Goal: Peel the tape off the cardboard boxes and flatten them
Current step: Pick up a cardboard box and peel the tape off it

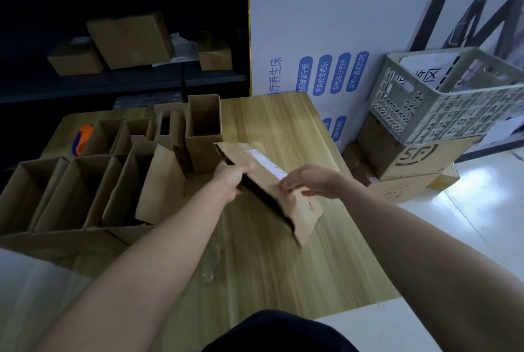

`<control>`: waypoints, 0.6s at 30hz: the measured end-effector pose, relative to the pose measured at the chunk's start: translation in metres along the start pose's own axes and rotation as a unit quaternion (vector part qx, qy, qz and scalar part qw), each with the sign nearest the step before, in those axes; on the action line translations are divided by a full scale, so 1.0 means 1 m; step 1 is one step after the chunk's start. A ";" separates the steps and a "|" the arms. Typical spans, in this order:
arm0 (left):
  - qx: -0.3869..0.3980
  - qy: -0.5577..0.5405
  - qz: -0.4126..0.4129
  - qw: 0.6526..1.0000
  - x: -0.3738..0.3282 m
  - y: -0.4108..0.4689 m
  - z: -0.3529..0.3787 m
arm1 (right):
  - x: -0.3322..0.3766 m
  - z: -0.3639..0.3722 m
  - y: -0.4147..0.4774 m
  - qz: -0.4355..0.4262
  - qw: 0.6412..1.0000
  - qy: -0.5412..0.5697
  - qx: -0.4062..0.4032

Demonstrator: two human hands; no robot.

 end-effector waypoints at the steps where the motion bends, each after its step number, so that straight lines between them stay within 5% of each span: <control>1: -0.031 0.014 0.005 0.999 0.005 0.003 0.001 | -0.004 0.005 0.002 0.008 1.000 -0.003 0.016; 6: -0.074 0.052 0.018 0.996 0.016 0.012 -0.002 | -0.028 -0.012 0.009 -0.004 0.981 -0.071 -0.183; 15: -0.048 0.087 -0.006 0.995 0.031 0.026 0.010 | -0.090 -0.033 0.014 0.093 0.971 0.000 -0.218; 18: -0.014 0.213 -0.042 0.976 0.049 0.026 0.020 | -0.104 -0.042 0.023 0.106 0.958 0.045 -0.261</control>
Point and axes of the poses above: each hand's wrist, its own y-axis towards the middle knuckle, its own z-axis out of the palm, x = y × z, the point moved 2 cm from there along y, towards the middle knuckle, and after that the axes turned 7 degrees about -x, right-handed, at the moved point
